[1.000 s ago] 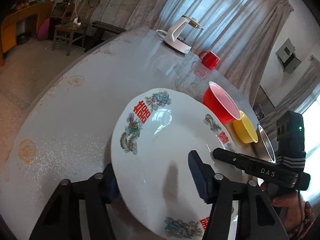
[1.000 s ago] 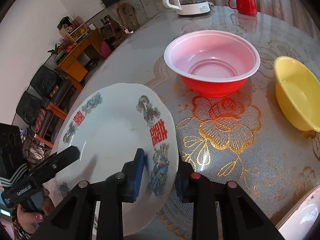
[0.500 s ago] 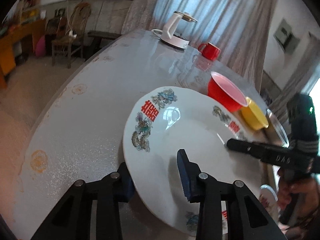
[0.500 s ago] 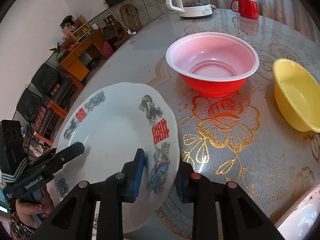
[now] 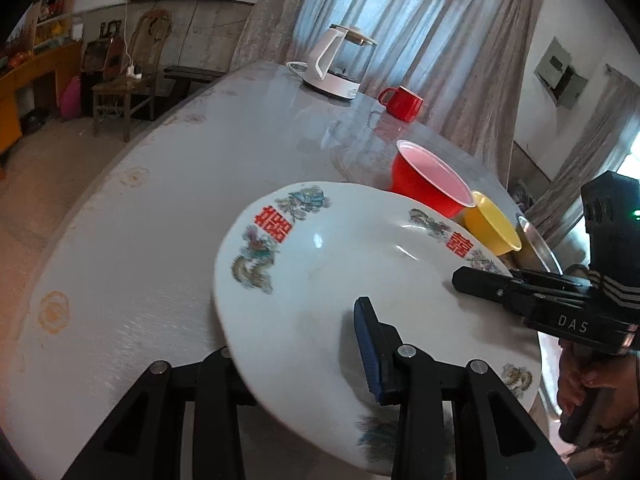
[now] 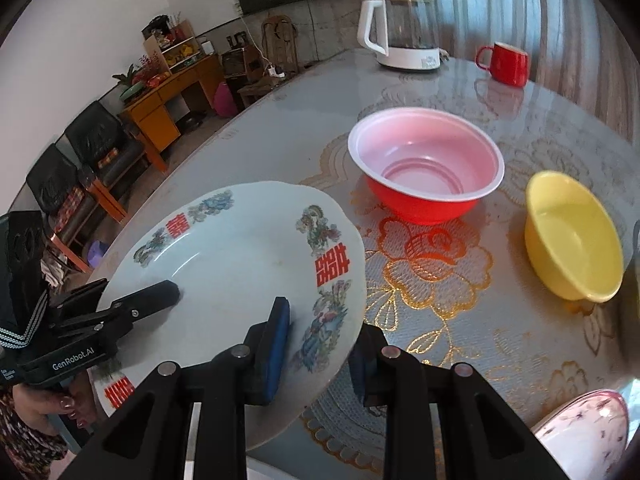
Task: Organize plates and bowls
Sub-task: 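Lift the red-patterned plate with the right gripper toward the pink-rimmed plate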
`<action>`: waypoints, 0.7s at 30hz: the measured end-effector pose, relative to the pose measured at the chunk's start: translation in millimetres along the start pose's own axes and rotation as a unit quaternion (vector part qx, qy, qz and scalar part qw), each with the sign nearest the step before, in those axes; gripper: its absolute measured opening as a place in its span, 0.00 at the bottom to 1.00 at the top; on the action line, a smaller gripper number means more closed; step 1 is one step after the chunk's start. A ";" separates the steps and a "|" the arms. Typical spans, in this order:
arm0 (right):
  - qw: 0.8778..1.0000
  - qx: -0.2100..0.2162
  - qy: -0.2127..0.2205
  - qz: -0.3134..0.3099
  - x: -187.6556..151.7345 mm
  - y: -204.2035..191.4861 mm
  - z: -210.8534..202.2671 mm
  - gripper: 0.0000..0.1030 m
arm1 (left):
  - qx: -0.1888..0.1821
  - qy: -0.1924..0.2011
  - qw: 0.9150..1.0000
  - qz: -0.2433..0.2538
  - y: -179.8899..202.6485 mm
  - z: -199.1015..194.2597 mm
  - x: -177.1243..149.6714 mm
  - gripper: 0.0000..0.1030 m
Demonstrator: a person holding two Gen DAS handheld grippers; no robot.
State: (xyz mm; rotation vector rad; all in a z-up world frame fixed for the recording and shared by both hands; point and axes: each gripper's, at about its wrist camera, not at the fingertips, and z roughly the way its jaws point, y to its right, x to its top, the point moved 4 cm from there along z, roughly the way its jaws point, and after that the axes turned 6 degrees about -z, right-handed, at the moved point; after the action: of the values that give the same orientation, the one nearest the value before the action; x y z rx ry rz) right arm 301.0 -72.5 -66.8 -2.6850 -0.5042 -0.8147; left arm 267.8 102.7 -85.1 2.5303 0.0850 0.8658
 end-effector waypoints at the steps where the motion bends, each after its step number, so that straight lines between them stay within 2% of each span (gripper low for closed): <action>1: 1.000 0.000 -0.001 0.002 -0.2 0.0 -0.7 0.25 | -0.001 0.001 1.000 0.000 1.2 0.9 -0.2 0.37; 10: 1.000 -0.013 0.004 -0.004 -8.3 2.5 -8.8 0.26 | 0.004 0.007 1.000 0.015 11.1 2.8 -3.8 0.38; 21: 0.998 -0.037 0.049 0.000 -15.3 5.9 -46.1 0.26 | -0.007 0.039 0.998 0.051 45.4 -14.4 0.2 0.38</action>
State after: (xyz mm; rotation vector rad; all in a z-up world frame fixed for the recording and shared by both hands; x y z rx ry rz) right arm 269.5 -98.6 -39.9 -2.6945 -0.4601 -0.9775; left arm 255.4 68.0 -54.8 2.5059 -0.0266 1.0027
